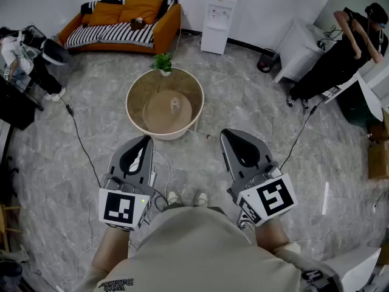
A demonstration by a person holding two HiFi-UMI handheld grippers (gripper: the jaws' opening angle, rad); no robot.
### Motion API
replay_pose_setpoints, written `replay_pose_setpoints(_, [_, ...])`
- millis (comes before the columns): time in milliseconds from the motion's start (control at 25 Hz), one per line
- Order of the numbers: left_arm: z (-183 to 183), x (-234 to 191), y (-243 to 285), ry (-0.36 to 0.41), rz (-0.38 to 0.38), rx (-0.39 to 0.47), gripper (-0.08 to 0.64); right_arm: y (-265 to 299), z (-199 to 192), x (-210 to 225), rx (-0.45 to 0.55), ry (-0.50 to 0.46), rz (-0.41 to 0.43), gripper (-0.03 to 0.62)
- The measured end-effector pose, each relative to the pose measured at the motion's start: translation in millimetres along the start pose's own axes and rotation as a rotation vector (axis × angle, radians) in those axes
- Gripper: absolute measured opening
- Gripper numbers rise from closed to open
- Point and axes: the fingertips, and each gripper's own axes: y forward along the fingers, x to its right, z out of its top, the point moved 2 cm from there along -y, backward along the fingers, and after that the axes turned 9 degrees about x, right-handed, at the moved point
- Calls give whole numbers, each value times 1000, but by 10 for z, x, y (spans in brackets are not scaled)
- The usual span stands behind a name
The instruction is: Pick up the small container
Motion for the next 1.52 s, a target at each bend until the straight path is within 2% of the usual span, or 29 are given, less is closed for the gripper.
replay_pose_setpoints(320, [125,73,44,4,-8,14,6,-63,81,125,18,34,-28,-4])
replay_pose_setpoints(720, [68,292,114,4,5,-13,6,-205,-115,264,-11,34,-9,-5])
replay_pose_setpoints(960, [59,532,219,-10,17,-24,6,-387,-215,494,-32,35,5,-3])
replay_pose_setpoints(1120, [13,765,312,-57,20,-18,6,-554,-312,658,-40,42,9,-4])
replay_pose_setpoints(1280, [-10,959,450,-42,9,-26,6,-639,-397,824,-49,54,8,-3])
replay_pose_setpoints(1520, [-105,862,657,-36,7,-28,6,-539,-530,978,-59,72,-6,-3])
